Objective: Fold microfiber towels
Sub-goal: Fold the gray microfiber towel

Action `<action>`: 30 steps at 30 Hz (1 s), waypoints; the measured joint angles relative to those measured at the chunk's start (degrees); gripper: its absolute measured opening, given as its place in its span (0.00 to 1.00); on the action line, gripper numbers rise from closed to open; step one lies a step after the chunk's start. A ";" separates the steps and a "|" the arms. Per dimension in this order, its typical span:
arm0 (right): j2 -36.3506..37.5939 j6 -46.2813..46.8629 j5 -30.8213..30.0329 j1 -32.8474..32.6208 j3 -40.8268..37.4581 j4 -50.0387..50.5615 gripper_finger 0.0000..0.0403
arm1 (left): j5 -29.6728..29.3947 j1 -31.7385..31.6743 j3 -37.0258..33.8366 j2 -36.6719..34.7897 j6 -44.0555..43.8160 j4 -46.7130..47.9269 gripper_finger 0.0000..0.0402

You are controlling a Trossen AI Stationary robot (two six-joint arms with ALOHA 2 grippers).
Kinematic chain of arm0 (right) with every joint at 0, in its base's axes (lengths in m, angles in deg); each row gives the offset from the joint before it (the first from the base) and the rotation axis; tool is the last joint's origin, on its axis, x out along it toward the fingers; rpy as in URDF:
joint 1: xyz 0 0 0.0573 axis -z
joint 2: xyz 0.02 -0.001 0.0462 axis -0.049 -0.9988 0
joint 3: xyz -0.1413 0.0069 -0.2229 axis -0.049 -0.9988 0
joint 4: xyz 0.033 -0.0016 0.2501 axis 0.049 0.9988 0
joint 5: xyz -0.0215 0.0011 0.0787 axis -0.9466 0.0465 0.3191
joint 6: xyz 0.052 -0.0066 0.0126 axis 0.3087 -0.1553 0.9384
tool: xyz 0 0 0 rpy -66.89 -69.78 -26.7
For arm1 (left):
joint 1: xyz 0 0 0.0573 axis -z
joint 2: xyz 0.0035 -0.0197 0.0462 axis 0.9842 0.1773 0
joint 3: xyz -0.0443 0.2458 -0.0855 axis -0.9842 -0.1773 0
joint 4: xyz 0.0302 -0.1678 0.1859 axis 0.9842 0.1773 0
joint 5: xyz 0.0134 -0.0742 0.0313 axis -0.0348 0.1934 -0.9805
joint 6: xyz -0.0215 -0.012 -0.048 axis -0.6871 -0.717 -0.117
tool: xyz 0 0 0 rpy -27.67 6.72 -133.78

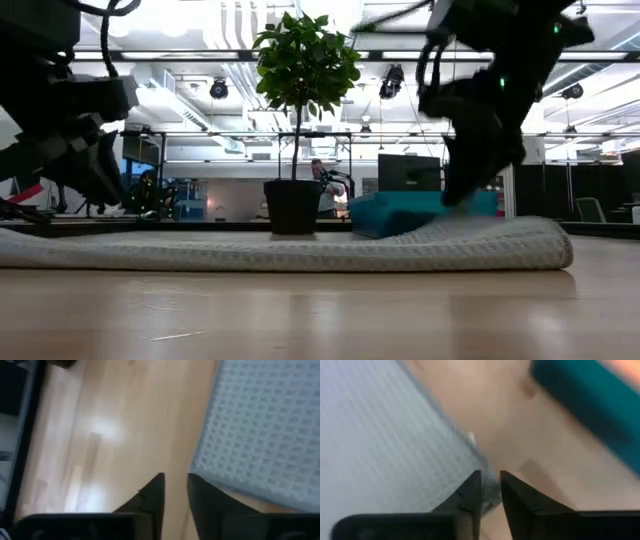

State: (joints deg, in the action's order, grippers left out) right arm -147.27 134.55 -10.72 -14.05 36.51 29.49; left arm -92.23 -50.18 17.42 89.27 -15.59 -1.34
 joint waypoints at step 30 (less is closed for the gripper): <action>-19.23 12.66 7.25 -2.98 14.19 -5.18 0.02 | 33.21 5.00 5.85 18.43 -7.60 -23.16 0.00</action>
State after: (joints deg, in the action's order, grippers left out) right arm -166.50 147.21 -3.47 -17.03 50.70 24.31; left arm -59.02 -45.19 23.27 107.71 -23.19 -24.50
